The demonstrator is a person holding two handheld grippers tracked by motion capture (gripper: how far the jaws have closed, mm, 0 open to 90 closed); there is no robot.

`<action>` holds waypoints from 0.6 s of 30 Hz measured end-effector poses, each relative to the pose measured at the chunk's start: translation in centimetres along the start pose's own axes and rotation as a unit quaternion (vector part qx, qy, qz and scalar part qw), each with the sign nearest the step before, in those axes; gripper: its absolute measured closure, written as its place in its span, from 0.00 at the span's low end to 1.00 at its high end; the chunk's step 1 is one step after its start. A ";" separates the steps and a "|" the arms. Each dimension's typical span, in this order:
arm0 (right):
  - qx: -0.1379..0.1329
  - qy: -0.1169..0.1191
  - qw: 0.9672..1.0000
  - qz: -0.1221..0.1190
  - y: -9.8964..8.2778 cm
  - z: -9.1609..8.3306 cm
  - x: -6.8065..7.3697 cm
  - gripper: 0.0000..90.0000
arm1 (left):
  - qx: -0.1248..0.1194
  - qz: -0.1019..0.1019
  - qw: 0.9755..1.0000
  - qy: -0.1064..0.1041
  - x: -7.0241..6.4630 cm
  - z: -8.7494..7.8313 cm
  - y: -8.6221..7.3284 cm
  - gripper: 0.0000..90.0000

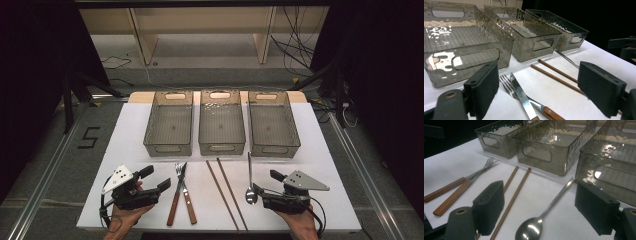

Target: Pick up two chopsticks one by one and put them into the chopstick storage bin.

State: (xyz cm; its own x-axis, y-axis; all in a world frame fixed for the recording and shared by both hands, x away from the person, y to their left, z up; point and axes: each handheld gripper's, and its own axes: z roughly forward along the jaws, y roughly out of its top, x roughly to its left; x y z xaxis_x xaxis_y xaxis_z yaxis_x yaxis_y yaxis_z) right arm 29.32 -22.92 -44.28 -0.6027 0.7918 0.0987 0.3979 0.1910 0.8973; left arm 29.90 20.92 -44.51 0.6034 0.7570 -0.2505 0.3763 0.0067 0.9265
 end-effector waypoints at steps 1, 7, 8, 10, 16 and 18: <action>0.001 -0.001 1.000 0.002 0.0 0.0 0.0 0.27 | 0.000 -0.001 1.000 0.000 0.0 0.0 0.0 0.19; 0.030 -0.003 1.000 -0.002 1.0 0.2 0.1 0.29 | 0.000 -0.001 1.000 0.003 0.1 0.0 0.0 0.19; 0.038 -0.005 0.999 -0.004 1.2 0.2 0.2 0.29 | 0.000 -0.003 1.000 0.003 0.1 0.0 0.0 0.19; 0.058 -0.011 0.998 -0.015 1.7 0.4 0.5 0.29 | 0.001 -0.003 1.000 0.004 0.1 0.0 0.0 0.19; 0.112 -0.009 0.993 -0.038 3.4 1.0 1.4 0.31 | 0.002 -0.005 1.000 0.004 0.2 0.0 0.0 0.19; 0.135 -0.002 0.990 -0.047 4.0 1.5 1.9 0.31 | 0.002 -0.005 1.000 0.005 0.2 0.0 0.0 0.19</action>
State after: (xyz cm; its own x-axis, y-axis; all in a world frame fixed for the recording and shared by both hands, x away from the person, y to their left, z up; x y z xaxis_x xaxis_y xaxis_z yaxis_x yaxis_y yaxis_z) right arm 30.82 -19.71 -41.14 -0.6435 0.7653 0.0173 0.5106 0.4123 0.7545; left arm 30.02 21.03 -44.61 0.5932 0.7628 -0.2574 0.3855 0.0116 0.9227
